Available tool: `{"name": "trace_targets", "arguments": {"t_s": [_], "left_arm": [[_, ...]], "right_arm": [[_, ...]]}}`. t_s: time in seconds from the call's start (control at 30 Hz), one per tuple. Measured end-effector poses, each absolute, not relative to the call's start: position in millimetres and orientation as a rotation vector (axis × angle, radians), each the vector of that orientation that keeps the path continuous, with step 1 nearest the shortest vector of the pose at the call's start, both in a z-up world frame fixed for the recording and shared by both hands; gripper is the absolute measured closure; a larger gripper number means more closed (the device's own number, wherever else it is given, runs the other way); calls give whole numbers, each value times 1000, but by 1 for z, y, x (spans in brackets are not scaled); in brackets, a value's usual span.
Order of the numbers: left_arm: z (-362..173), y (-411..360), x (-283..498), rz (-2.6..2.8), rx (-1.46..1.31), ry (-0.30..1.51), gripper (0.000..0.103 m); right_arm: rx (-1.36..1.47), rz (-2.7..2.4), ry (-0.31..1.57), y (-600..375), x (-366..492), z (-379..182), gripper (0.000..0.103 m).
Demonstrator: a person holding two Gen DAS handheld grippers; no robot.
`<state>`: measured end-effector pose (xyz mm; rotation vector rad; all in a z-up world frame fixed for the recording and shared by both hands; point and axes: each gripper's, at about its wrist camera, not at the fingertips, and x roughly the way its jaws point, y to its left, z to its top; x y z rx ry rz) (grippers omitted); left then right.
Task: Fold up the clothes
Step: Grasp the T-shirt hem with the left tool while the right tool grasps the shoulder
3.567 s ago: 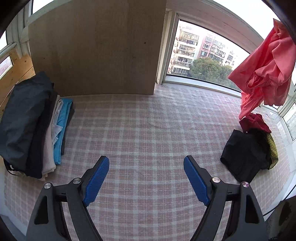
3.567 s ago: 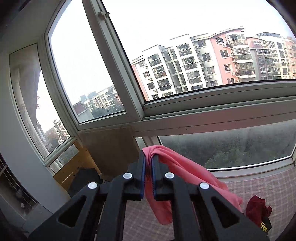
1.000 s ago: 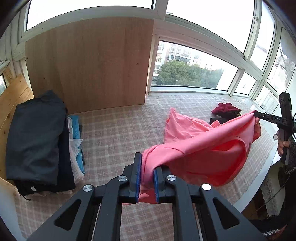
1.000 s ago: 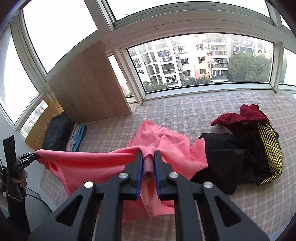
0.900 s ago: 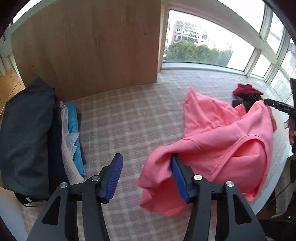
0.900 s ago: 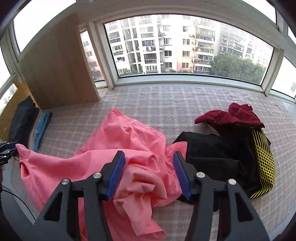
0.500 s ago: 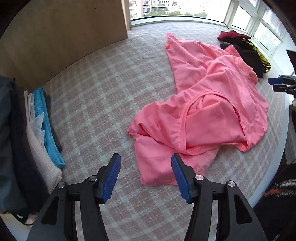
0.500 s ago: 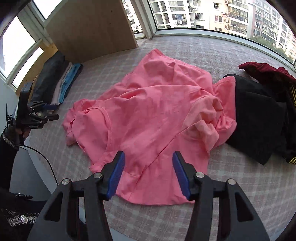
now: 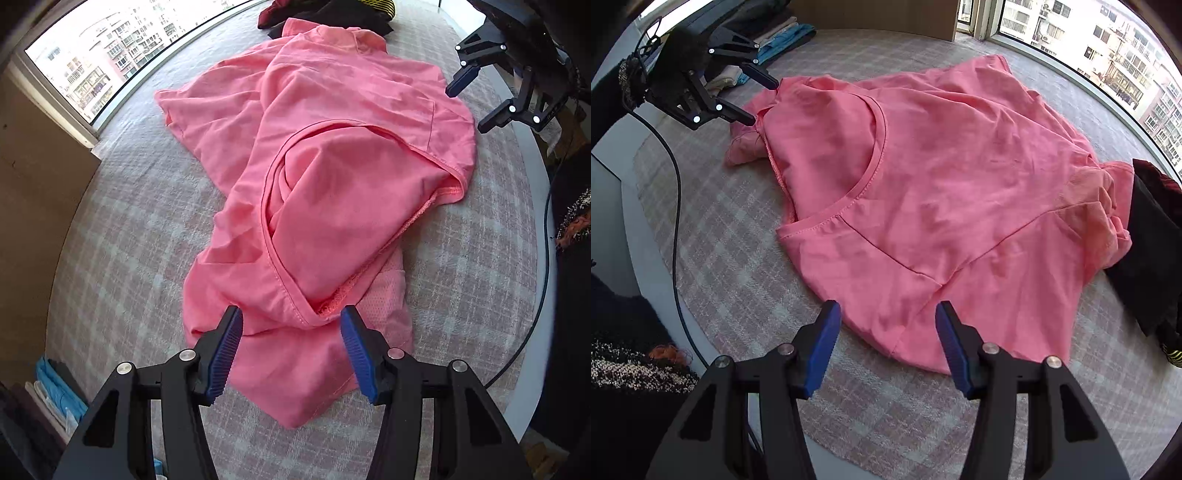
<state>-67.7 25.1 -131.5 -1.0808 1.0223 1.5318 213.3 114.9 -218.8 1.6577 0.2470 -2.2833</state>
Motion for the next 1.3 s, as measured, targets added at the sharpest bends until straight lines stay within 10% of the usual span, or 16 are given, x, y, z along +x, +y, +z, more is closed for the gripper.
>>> {"name": "trace_targets", "arguments": {"t_s": [0.13,0.37,0.4,0.47,0.5,0.77,0.9,1.13,1.3], "left_arm": [[-141,37,-79,1454,-1174,920,80],[-139,28,-94,1447,-1218,835,93],[-137,26,-96,1455,-1220,826,93],[-131,24,-97,1470,-1214,818,94],[-127,23,-97,1476,-1210,816,96],[-93,34,-114,1496,-1155,780,99],[-88,38,-112,1489,-1126,822,73],[-92,37,-77,1419,-1115,889,62],[-101,41,-48,1358,-1081,984,62]], "right_arm": [[1695,-2237,315,103,210,-230,50],[1708,-2219,365,96,204,-235,52],[1712,-2222,337,99,201,-233,56],[1723,-2226,261,110,193,-225,99],[1725,-2225,199,119,189,-219,99],[1654,-2470,-11,203,163,-154,99],[1751,-2573,-36,258,147,-156,99],[1772,-2503,-84,270,148,-187,99],[1711,-2425,109,233,144,-190,67]]}}
